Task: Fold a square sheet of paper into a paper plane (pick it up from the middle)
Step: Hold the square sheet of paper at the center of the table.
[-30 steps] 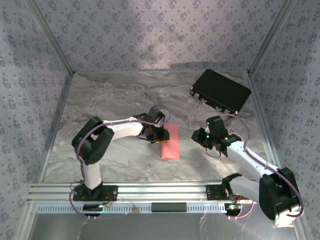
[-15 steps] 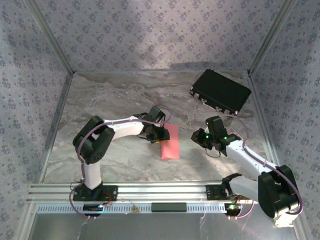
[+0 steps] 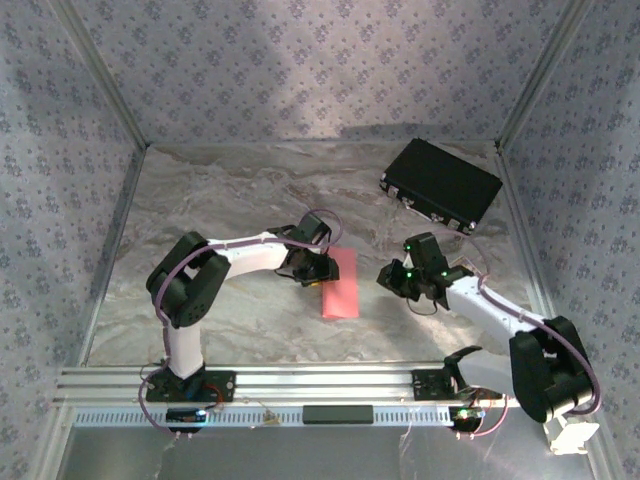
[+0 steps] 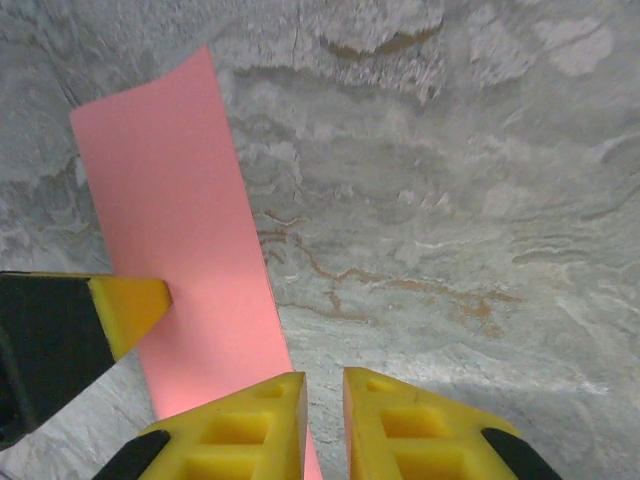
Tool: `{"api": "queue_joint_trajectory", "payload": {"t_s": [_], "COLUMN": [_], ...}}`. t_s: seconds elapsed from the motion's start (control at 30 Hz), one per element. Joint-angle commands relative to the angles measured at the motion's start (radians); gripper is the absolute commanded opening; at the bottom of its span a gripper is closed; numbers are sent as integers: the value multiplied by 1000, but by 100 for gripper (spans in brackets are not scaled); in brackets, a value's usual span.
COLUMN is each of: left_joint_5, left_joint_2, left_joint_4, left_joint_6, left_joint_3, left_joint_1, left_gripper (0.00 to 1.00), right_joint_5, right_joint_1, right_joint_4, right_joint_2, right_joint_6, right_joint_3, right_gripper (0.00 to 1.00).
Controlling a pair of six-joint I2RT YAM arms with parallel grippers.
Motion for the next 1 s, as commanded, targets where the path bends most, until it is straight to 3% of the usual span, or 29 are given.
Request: {"api": "queue_joint_trajectory", "payload": {"t_s": [0.0, 0.47, 0.97], "left_joint_5": [-75, -76, -80], "left_joint_2": [129, 133, 139], "left_joint_4": [11, 15, 11], "left_joint_6": [24, 21, 22], "left_joint_3": [-39, -42, -39], "left_joint_1": [-17, -21, -23], "left_gripper": [44, 44, 43], "right_joint_5": [-26, -72, -147], "right_joint_1": [19, 114, 138], "right_joint_4": [13, 93, 144], "right_joint_2": [32, 230, 430], "right_joint_6": [-17, -62, -82], "right_joint_3": [37, 137, 241], "right_gripper": [17, 1, 0]}}
